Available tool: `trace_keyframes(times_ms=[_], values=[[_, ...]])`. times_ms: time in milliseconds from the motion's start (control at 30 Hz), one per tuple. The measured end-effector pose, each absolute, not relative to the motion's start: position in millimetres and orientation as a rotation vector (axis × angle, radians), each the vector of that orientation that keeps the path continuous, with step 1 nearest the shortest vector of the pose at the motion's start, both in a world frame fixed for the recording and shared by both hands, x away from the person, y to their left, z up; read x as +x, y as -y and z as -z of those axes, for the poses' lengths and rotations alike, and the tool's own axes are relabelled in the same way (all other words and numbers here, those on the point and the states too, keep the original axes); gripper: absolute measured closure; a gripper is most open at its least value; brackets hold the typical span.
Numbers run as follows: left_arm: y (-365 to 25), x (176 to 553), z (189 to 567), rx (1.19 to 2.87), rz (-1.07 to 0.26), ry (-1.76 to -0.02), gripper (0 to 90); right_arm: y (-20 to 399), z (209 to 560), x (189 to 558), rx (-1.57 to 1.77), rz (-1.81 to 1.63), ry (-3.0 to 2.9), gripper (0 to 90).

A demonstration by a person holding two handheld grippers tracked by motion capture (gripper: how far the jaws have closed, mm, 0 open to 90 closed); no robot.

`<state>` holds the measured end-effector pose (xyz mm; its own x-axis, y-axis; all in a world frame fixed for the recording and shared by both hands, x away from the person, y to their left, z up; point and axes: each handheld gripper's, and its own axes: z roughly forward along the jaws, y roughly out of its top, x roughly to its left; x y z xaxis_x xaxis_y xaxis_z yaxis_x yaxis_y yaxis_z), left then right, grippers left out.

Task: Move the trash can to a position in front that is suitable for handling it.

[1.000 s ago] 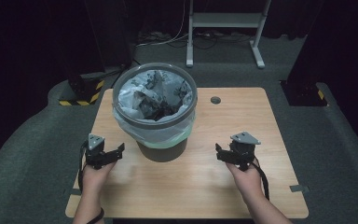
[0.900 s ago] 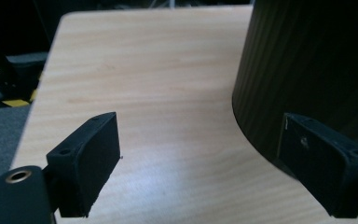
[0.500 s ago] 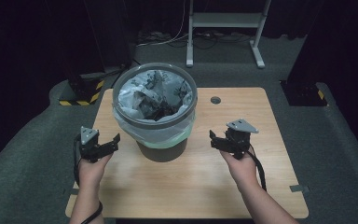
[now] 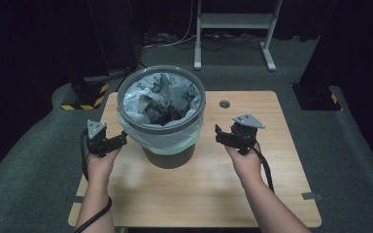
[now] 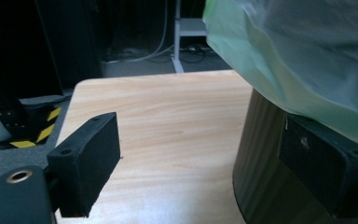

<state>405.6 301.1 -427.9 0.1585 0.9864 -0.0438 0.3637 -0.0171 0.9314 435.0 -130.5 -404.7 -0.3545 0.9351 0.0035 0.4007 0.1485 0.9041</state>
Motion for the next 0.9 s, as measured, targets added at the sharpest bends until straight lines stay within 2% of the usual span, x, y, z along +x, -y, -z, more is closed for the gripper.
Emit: trace_keyframes(times_ms=[233,333,633,800,900], values=[[-305.0,419.2,431.9,1.521,-0.913,-1.37,14.2,117.3,407.0,444.3,1.26,-1.151,-1.836,11.7],[-307.9,426.9,435.4,1.517,-0.857,-1.376,14.6,105.9,407.2,450.2,1.224,-1.144,-1.825,11.7],[-291.0,431.1,433.3,1.593,-0.915,-1.263,14.5,89.3,415.9,466.2,1.159,-1.163,-1.802,12.0],[-290.3,429.3,433.1,1.59,-0.917,-1.241,18.4,82.7,424.7,474.1,1.141,-1.187,-1.859,13.0],[-291.1,427.9,433.9,1.581,-0.883,-1.235,21.6,80.2,429.6,475.6,1.117,-1.172,-1.873,17.4]])
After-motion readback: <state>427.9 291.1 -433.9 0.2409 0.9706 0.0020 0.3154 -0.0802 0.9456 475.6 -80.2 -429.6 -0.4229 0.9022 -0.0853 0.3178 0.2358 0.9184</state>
